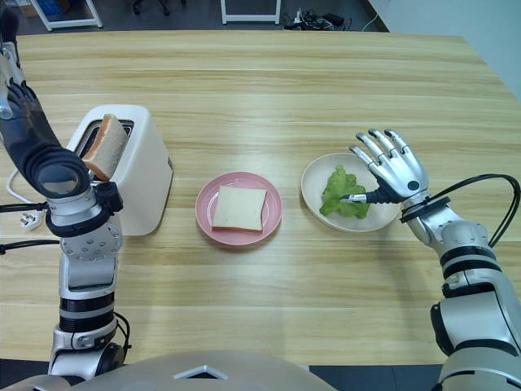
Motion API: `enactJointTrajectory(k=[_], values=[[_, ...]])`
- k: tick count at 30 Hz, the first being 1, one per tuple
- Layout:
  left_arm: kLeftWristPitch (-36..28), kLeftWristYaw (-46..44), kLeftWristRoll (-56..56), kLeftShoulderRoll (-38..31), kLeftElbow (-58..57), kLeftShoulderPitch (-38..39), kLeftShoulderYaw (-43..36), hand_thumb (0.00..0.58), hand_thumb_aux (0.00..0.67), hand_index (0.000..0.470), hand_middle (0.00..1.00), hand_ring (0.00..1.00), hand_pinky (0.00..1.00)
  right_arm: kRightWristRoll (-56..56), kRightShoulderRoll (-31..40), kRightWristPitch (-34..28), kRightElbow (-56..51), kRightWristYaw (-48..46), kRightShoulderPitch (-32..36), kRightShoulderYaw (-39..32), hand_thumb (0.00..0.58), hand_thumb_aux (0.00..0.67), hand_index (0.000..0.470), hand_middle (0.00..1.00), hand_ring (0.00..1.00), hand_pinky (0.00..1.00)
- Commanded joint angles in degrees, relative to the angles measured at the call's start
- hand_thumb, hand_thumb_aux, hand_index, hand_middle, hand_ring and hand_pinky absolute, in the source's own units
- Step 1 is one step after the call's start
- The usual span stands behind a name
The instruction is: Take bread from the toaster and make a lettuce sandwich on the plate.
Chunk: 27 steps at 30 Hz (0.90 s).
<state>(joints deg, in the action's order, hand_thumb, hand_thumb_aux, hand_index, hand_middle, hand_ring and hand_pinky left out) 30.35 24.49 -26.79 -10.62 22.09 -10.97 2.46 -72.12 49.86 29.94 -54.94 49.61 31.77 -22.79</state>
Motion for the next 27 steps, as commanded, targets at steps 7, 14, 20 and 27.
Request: enactJointTrajectory(k=[7,14,20,27], values=[[0.47,-2.65,0.09,1.23,-1.24,1.17,1.06,0.000,0.000,0.000,0.00,0.00,0.00,0.38,2.01,1.98,-4.09,1.22,1.74,-9.10,0.000,0.000,0.000,0.00,0.00,0.00],[0.12,-3.57,-0.06,1.50,-1.93,1.05,1.60,0.000,0.000,0.000,0.00,0.00,0.00,0.81,1.22,1.86,-7.71,1.87,2.62,-13.11,0.000,0.000,0.000,0.00,0.00,0.00],[-0.03,-4.12,-0.16,1.65,-2.06,0.93,2.09,0.000,0.000,0.000,0.00,0.00,0.00,1.53,0.12,1.03,-11.36,1.97,3.99,-15.61,0.000,0.000,0.000,0.00,0.00,0.00],[0.16,-4.47,-0.20,1.68,-2.17,0.94,2.42,0.000,0.000,0.000,0.00,0.00,0.00,2.79,-1.71,0.21,-14.48,1.40,5.85,-17.93,0.000,0.000,0.000,0.00,0.00,0.00]])
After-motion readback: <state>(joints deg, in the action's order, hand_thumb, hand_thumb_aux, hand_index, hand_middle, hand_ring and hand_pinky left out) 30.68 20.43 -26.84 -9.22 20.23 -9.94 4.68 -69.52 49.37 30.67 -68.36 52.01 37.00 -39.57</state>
